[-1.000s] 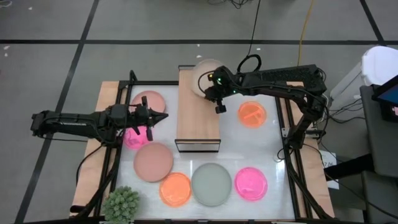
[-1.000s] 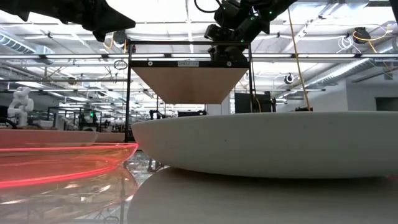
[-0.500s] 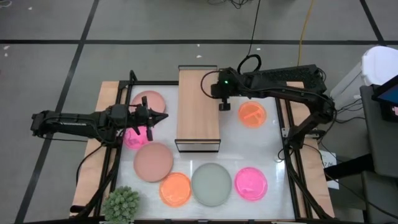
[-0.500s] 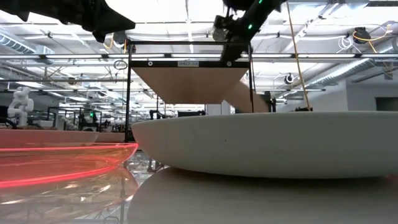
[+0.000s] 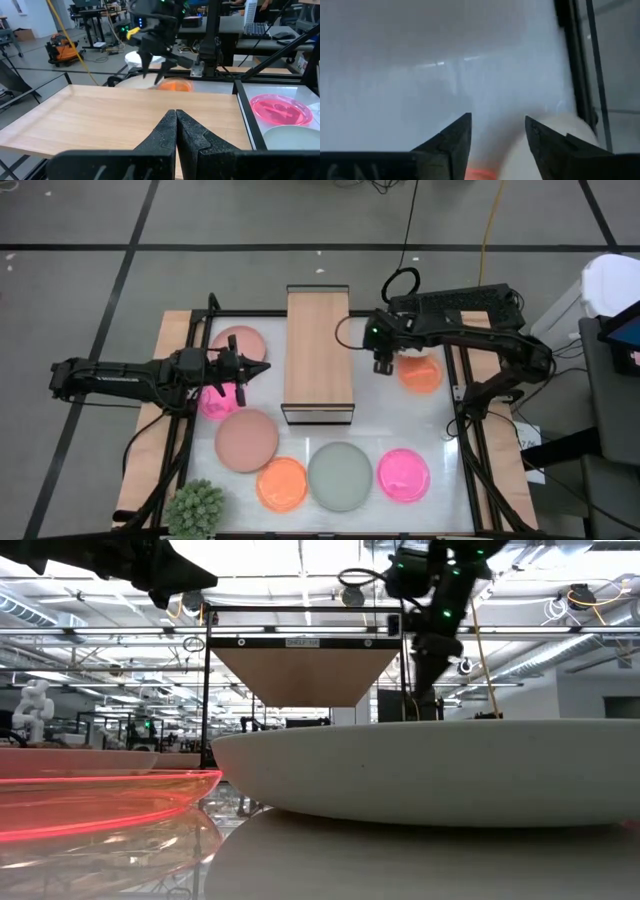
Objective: Place and stack plates onto a shelf
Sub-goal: Put the brown plate on the shelf
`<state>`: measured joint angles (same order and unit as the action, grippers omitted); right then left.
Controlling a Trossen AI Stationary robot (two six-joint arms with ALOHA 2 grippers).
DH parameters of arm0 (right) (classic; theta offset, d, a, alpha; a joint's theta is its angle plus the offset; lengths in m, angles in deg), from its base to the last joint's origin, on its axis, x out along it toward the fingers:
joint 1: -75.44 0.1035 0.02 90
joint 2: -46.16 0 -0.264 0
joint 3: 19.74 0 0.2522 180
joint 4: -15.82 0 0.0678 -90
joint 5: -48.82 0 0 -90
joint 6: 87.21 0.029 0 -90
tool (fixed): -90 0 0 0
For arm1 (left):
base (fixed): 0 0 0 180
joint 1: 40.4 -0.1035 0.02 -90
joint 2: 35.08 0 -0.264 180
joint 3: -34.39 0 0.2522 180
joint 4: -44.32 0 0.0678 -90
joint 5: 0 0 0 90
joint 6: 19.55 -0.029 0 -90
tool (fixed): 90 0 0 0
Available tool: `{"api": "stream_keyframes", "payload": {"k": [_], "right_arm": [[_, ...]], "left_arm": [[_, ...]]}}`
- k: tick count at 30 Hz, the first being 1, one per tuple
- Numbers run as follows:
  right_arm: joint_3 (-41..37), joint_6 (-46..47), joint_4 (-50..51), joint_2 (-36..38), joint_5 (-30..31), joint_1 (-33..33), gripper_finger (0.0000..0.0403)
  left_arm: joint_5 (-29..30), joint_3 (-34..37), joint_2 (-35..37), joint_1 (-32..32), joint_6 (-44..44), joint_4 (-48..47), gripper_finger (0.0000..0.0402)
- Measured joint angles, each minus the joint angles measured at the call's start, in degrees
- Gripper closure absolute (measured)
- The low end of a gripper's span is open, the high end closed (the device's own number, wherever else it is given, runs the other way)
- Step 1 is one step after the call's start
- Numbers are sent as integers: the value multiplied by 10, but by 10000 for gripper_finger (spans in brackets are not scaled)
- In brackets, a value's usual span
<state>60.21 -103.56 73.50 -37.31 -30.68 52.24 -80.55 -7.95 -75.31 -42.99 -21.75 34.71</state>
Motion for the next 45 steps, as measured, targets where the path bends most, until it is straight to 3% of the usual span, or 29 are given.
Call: {"api": "stream_keyframes", "payload": {"k": [10, 17, 26, 39, 45], "right_arm": [[-150, 65, -47, 59, 4, -23, 229], [-208, 32, -121, 61, 16, -53, 229], [-221, 8, -144, 60, -11, -85, 248], [-232, 2, -159, 58, -22, -116, 342], [-234, 5, -161, 58, -46, -120, 347]], "left_arm": [[0, 0, 0, 0, -1, 3, 398], [0, 0, 0, 0, -1, 11, 398], [0, 0, 0, 0, -5, 13, 398], [0, 0, 0, 0, -6, 18, 398], [0, 0, 0, 0, -9, 17, 398]]}}
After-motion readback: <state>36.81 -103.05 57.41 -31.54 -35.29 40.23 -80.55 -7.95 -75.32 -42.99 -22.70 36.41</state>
